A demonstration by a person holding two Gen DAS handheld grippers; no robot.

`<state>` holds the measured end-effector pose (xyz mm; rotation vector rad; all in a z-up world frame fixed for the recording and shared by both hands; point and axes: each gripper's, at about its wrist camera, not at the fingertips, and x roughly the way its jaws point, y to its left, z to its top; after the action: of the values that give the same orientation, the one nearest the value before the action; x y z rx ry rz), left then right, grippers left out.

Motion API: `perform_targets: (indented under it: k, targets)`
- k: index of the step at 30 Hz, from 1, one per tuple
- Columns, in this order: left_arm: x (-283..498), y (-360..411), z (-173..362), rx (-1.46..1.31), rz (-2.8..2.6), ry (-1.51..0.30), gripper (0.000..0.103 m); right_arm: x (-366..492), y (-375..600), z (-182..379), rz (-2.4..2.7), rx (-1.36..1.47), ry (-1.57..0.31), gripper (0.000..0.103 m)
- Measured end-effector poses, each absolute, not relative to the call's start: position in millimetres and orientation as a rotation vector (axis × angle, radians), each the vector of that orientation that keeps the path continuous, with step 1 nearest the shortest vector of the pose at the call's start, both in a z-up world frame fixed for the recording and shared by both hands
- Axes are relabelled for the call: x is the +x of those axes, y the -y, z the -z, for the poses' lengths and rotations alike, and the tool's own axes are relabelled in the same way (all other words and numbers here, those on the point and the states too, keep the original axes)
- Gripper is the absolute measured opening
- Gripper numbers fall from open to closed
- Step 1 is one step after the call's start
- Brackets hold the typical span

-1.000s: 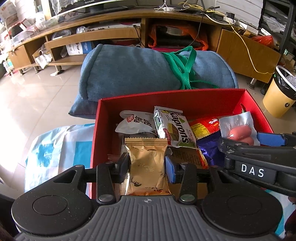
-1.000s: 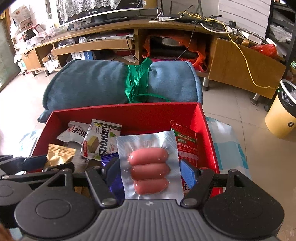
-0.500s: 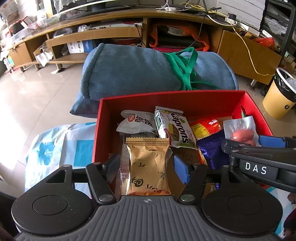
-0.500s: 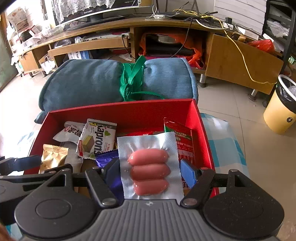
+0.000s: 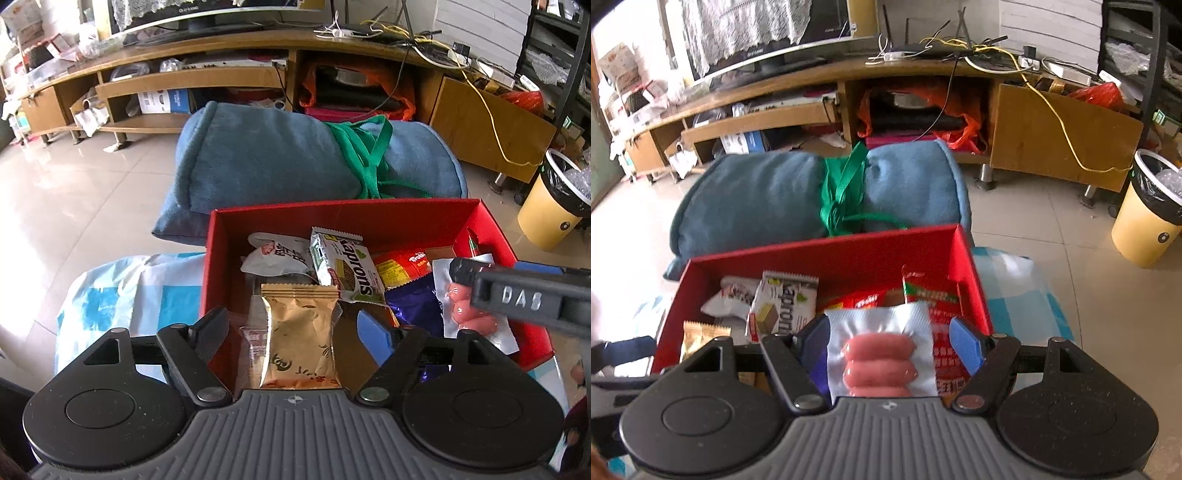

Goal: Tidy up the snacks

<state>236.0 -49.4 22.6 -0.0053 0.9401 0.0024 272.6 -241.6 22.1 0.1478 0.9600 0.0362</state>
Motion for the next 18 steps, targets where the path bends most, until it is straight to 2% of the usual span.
perform_targets:
  k: [18]
  targets:
    - [196, 41, -35, 0.03, -0.017, -0.911, 0.087, 212, 240, -47, -0.009, 0.141, -0.955, 0.073]
